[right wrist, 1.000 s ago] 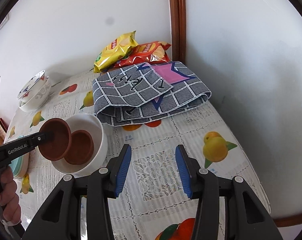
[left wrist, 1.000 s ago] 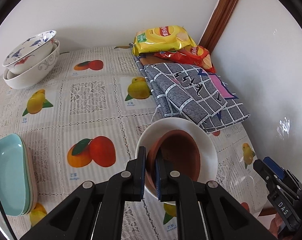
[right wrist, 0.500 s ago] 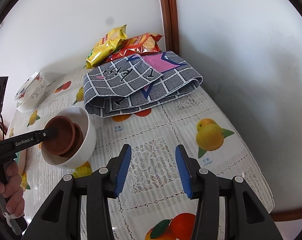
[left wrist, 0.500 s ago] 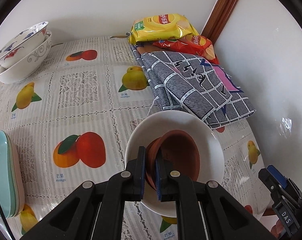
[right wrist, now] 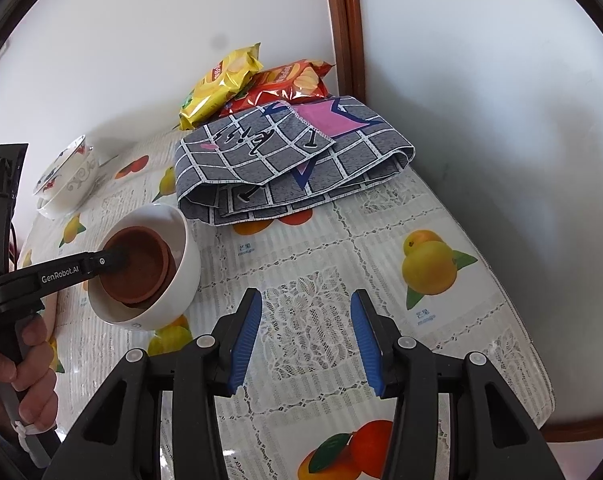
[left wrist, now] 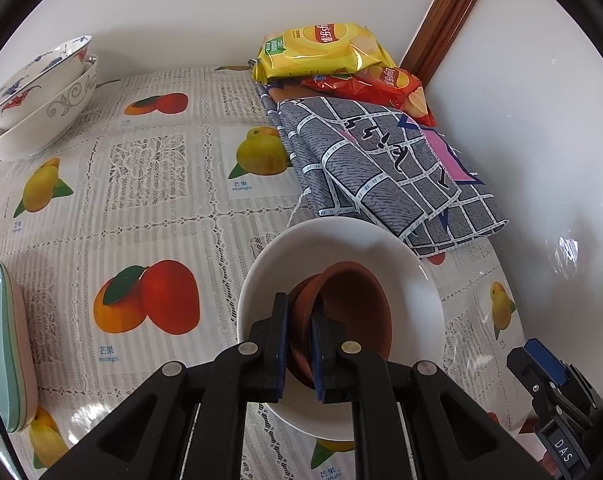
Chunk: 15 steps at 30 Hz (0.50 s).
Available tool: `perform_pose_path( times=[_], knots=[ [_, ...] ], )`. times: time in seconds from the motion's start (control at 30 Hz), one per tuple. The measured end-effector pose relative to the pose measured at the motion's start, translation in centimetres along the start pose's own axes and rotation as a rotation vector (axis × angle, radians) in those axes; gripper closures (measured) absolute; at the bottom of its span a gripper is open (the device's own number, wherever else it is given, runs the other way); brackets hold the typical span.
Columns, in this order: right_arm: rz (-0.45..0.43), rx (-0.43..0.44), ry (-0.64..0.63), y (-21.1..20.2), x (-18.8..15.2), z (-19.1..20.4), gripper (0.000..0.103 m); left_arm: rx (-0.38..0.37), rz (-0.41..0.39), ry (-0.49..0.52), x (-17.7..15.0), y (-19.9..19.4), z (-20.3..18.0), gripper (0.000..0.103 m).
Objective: Organize plates and bowls
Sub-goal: 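Lower the second terracotta dish into the white bowl with the left gripper, then open the left gripper to release the dish in the bowl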
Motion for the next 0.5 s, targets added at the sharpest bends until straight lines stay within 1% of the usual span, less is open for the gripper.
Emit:
perform_pose_path(
  times=[0.13,0.37,0.5],
  knots=[
    [0.0,-0.001,-0.01,-0.1,-0.1,0.3,0.056,0.025,0.007,0.018,-0.1,0.0,-0.2,0.093],
    [0.004,0.006,-0.02,-0.2,-0.2,0.9,0.055,0.036,0.034,0.03,-0.5,-0.4,-0.4,0.091],
    [-0.006,0.004,-0.03,-0.6,-0.2,1.3,0.054,0.04,0.012,0.044,-0.8,-1.6,-0.6,0.091]
  ],
)
Point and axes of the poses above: each gripper's, at about its wrist camera, not at the fingertips, and y roughly the way its jaws point, z to its left, x to its top, the point moved 1 cm from there along y, roughly the way its jaws point, and after that the axes turned 11 degrees about z, right-handed, at the moved point
